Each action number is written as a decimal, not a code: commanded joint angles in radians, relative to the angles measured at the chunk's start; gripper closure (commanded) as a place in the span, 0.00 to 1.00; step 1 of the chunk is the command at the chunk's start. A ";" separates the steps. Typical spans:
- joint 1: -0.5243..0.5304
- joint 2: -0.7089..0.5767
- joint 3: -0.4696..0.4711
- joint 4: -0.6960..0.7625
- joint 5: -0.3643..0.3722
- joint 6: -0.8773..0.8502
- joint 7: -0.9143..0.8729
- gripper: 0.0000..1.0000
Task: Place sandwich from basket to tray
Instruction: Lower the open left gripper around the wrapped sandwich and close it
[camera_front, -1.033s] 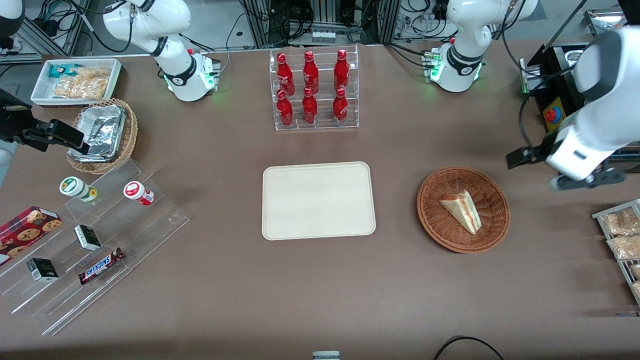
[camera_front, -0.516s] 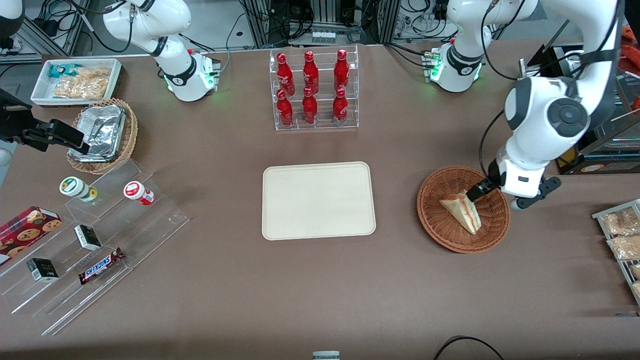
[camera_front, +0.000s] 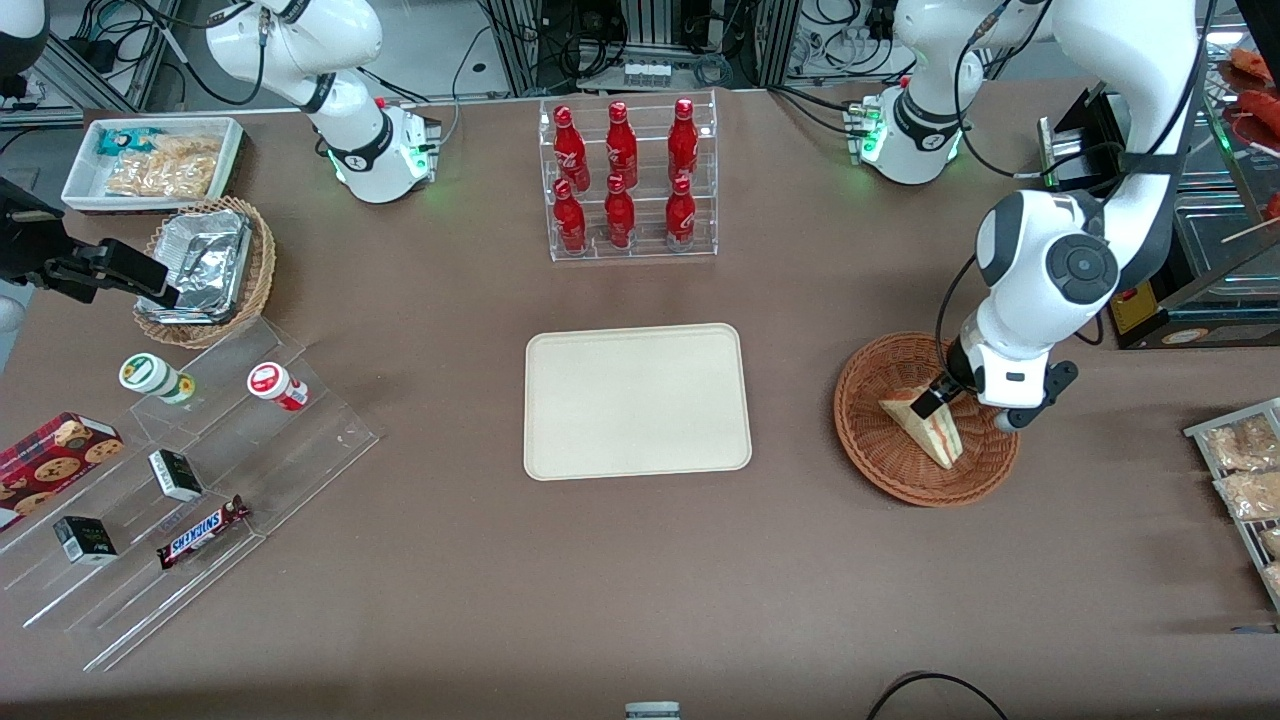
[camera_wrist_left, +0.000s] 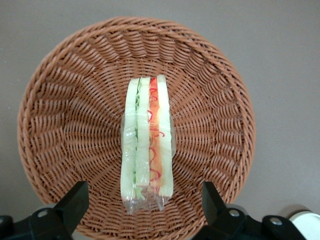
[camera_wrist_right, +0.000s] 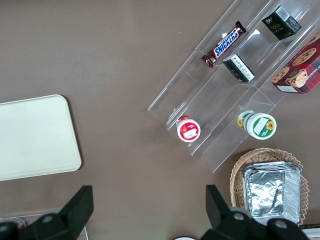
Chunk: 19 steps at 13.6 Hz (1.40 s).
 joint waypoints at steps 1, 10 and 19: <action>0.000 0.037 -0.002 -0.002 0.015 0.029 -0.027 0.00; 0.002 0.112 -0.002 0.003 0.015 0.088 -0.027 0.85; -0.015 0.057 -0.004 0.261 0.015 -0.264 -0.018 0.93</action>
